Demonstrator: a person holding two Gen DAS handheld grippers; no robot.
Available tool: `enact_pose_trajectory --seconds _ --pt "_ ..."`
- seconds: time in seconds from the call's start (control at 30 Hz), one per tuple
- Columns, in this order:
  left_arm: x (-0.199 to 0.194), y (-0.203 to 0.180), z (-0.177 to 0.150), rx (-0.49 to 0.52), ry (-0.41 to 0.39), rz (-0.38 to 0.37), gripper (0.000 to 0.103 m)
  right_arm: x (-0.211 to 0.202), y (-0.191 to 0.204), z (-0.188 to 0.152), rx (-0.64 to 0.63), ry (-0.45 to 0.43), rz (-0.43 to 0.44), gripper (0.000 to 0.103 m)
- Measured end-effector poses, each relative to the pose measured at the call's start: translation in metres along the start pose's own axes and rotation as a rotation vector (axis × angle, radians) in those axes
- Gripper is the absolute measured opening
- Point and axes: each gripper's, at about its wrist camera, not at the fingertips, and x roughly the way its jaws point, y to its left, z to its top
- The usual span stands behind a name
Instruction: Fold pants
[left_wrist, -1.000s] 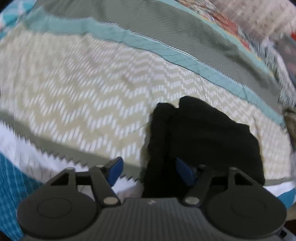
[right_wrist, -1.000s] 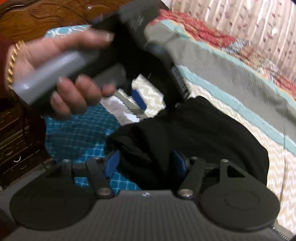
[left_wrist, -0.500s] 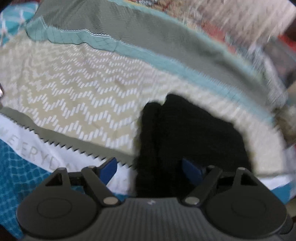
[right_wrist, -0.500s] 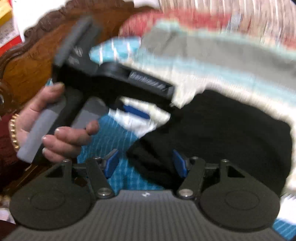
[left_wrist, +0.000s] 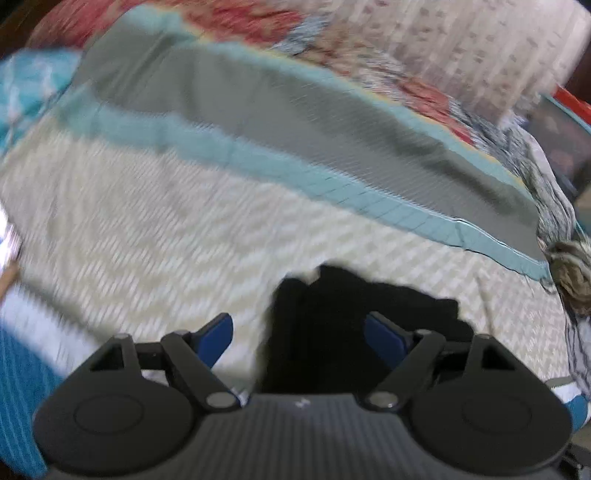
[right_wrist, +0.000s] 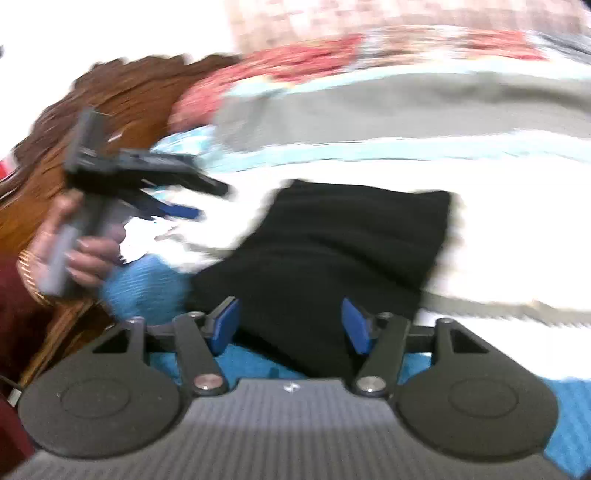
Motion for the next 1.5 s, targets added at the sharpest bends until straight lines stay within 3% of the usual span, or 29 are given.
enact_pose_trajectory --seconds 0.13,0.27,0.37,0.4,0.43,0.47,0.53,0.7,0.87,1.0,1.03,1.13,1.3,1.5 --pt "0.034 -0.083 0.021 0.214 0.039 -0.011 0.081 -0.008 -0.03 -0.022 0.1 0.011 -0.054 0.044" --pt "0.08 -0.158 0.016 0.408 0.123 -0.01 0.076 0.007 -0.03 -0.03 0.07 0.032 -0.048 0.039" --pt "0.114 -0.187 0.006 0.462 0.232 -0.015 0.066 0.021 -0.03 -0.027 0.024 0.054 -0.033 0.037" --pt "0.12 -0.193 -0.002 0.478 0.269 -0.027 0.052 0.024 -0.028 -0.026 0.007 0.058 -0.03 0.035" --pt "0.128 -0.2 -0.01 0.51 0.298 -0.012 0.026 0.027 -0.029 -0.026 -0.005 0.063 -0.028 0.031" --pt "0.133 -0.203 -0.018 0.538 0.311 0.015 0.016 0.026 -0.03 -0.026 -0.012 0.067 -0.026 0.023" --pt "0.135 -0.207 -0.031 0.572 0.29 0.066 0.012 0.033 -0.034 -0.023 -0.015 0.067 -0.016 0.017" --pt "0.13 -0.204 -0.02 0.499 0.214 0.084 0.011 0.019 -0.019 -0.027 -0.057 0.053 0.066 0.016" --pt "0.143 -0.204 -0.009 0.418 0.2 0.083 0.01 0.026 -0.011 -0.039 -0.032 0.098 0.051 0.016" --pt "0.149 -0.2 -0.013 0.406 0.214 0.102 0.016 0.035 -0.011 -0.038 -0.016 0.127 0.035 0.019" --pt "0.143 -0.197 -0.012 0.396 0.214 0.081 0.02 0.034 -0.01 -0.037 -0.016 0.122 0.034 0.02" --pt "0.105 -0.182 -0.01 0.373 0.153 -0.001 0.032 0.019 -0.015 -0.034 0.001 0.093 0.016 0.034" --pt "0.034 -0.115 -0.005 0.293 0.04 -0.102 0.035 -0.011 -0.033 -0.027 0.087 -0.004 -0.041 0.035" --pt "0.011 -0.042 -0.035 0.172 0.059 -0.115 0.035 -0.001 -0.01 0.008 0.061 -0.05 -0.021 0.032"
